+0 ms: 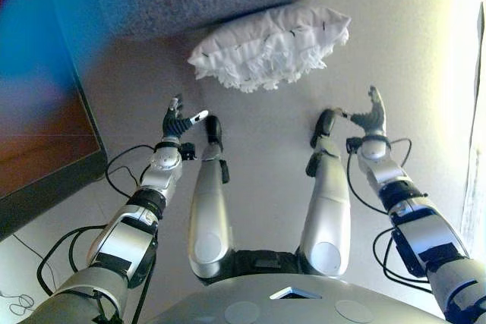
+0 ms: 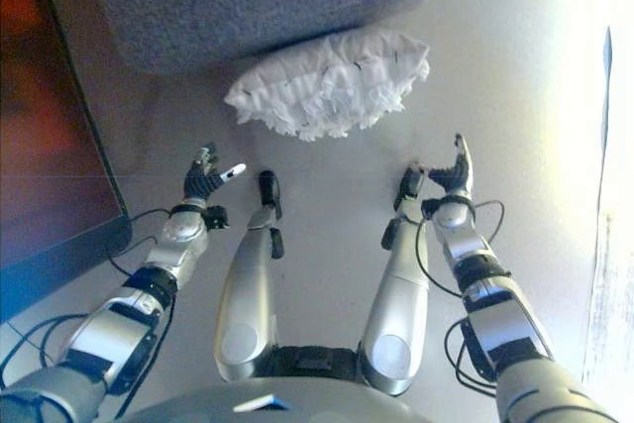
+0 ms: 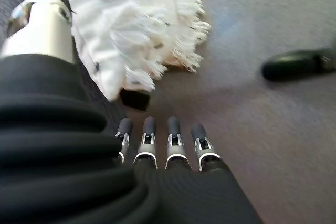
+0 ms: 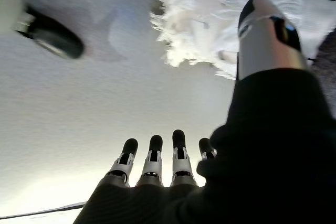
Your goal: Pick up the cushion and take it to the sofa
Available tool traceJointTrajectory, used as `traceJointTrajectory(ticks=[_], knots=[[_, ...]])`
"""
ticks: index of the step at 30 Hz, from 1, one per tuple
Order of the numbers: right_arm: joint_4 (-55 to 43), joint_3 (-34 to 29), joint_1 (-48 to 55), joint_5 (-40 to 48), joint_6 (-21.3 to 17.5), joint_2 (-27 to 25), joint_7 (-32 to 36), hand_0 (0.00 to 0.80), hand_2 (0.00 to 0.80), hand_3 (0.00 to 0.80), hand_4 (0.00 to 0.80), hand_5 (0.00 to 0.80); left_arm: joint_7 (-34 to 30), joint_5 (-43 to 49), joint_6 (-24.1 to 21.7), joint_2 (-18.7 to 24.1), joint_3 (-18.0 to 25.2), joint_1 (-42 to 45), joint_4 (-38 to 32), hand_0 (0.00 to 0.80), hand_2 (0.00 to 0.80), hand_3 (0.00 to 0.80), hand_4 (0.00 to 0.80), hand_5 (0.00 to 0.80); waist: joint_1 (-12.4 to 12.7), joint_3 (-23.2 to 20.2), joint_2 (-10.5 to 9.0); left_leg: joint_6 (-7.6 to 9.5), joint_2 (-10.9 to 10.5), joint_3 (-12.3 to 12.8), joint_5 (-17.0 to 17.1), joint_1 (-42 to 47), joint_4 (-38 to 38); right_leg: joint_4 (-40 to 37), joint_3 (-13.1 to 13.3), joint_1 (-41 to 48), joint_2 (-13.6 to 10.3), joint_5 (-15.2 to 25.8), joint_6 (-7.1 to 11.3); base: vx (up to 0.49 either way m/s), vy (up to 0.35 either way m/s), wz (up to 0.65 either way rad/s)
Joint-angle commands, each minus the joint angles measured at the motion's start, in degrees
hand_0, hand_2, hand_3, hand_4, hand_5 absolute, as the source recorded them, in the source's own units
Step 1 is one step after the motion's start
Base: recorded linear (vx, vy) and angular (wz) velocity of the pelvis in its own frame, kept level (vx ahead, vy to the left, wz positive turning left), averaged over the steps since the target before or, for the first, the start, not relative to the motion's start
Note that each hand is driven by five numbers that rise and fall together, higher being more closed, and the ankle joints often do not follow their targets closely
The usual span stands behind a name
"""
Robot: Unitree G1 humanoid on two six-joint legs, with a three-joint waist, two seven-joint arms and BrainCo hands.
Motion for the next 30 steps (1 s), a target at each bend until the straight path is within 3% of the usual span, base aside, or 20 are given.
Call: traceJointTrajectory(ticks=[1, 3, 4, 7, 11, 15, 19, 24, 30], knots=[[-4.55, 1.36, -0.71, -3.21, -1.12, -4.14, -4.18, 0.0, 0.0, 0.0, 0.0, 0.0, 5.08, -1.32, -3.67, 4.4, 0.6, -0.84, -3.06, 0.0, 0.0, 0.0, 0.0, 0.0, -0.41, 0.07, -0.96, 1.99, 1.96, -4.1, 3.04, -7.78, 2.7, 0.67, 0.52, -4.32, -2.79, 2.82, 2.29, -0.025, -0.004, -0.07], [-5.44, 1.91, -2.61, -3.37, -0.23, -4.74, -4.97, 0.0, 0.0, 0.0, 0.0, 0.0, 7.09, -1.85, -4.17, 4.72, 0.81, -2.06, -3.81, 0.0, 0.0, 0.0, 0.0, 0.0, -0.52, 0.07, -1.08, 2.05, 2.09, -4.17, 3.34, -9.89, 3.13, 1.51, 0.67, -6.54, -2.44, 2.94, 1.98, -0.003, -0.001, -0.05], [-5.98, 2.31, -4.08, -1.01, 2.77, -5.23, -0.11, 0.0, 0.0, 0.0, 0.0, 0.0, 8.06, -2.23, -4.45, 5.06, 1.07, -2.98, -4.02, 0.0, 0.0, 0.0, 0.0, 0.0, -0.59, 0.07, -1.14, 2.13, 2.17, -4.33, 3.42, -11.42, 3.62, 2.05, 0.9, -8.19, -2.25, 2.99, 1.74, 0.015, -0.003, -0.04], [-1.26, 1.96, -7.59, 2.03, -0.52, -7.43, 1.25, 0.0, 0.0, 0.0, 0.0, 0.0, 6.98, -3.64, -4.33, 7.71, 1.14, -6.43, -2.92, 0.0, 0.0, 0.0, 0.0, 0.0, -0.35, 0.07, -1.47, 2.23, 2.79, -4.79, 3.09, -15.76, 6.77, 4.07, 1.36, -12.47, -2.38, 3.34, 1.44, 0.01, -0.06, -0.03], [-6.46, 1.11, -8.29, 6.05, 0.79, -12.03, 1.22, 0.0, 0.0, 0.0, 0.0, 0.0, 8.21, -3.07, -3.65, 11.21, 2.38, -7.56, -5.62, 0.0, 0.0, 0.0, 0.0, 0.0, -0.58, 0.07, -2.86, 2.39, 3.35, -5.26, 2.42, -19.29, 8.59, 5.52, 1.17, -16.15, -2.39, 3.46, 1.45, 0.032, -0.074, 0.05], [-8.49, 0.41, -10.15, 6.74, 1.51, -14.14, -0.95, 0.0, 0.0, 0.0, 0.0, 0.0, 9.81, -2.15, -3.82, 12.58, 2.95, -8.6, -6.92, 0.0, 0.0, 0.0, 0.0, 0.0, -0.73, 0.07, -3.01, 2.65, 3.19, -5.72, 1.71, -22.73, 10.76, 7.35, 1.49, -20.04, -2.78, 3.54, 1.34, 0.025, -0.022, -0.02], [-4.43, 1.2, -15.95, 7.86, -1.14, -15.29, -1.18, 0.0, 0.0, 0.0, 0.0, 0.0, 12.07, -2.95, -4.39, 14.22, 3.0, -12.54, -5.27, 0.0, 0.0, 0.0, 0.0, 0.0, -0.55, 0.07, -2.52, 2.68, 2.85, -6.43, 0.91, -27.27, 13.15, 9.61, 2.22, -24.77, -3.13, 3.15, 1.53, 0.005, -0.005, -0.01], [-1.82, 4.77, -23.96, 8.9, -3.1, -15.99, -2.17, 0.0, 0.0, 0.0, 0.0, 0.0, 9.59, -4.97, -5.41, 15.71, 1.98, -18.66, -3.19, 0.0, 0.0, 0.0, 0.0, 0.0, -0.34, 0.07, -2.33, 2.47, 2.2, -7.33, 0.81, -31.54, 14.09, 10.64, 2.57, -29.03, -3.25, 3.08, 1.95, 0.009, -0.011, -0.01], [-0.75, 9.31, -34.54, 11.15, -5.15, -15.81, 3.9, 0.0, 0.0, 0.0, 0.0, 0.0, 2.99, -10.91, -4.5, 16.51, -1.05, -26.38, -3.4, 0.0, 0.0, 0.0, 0.0, 0.0, -0.08, 0.07, -1.87, 2.19, 1.47, -8.13, 0.68, -36.63, 15.01, 11.75, 3.12, -33.91, -3.19, 2.54, 2.25, 0.0, 0.0, 0.0]])
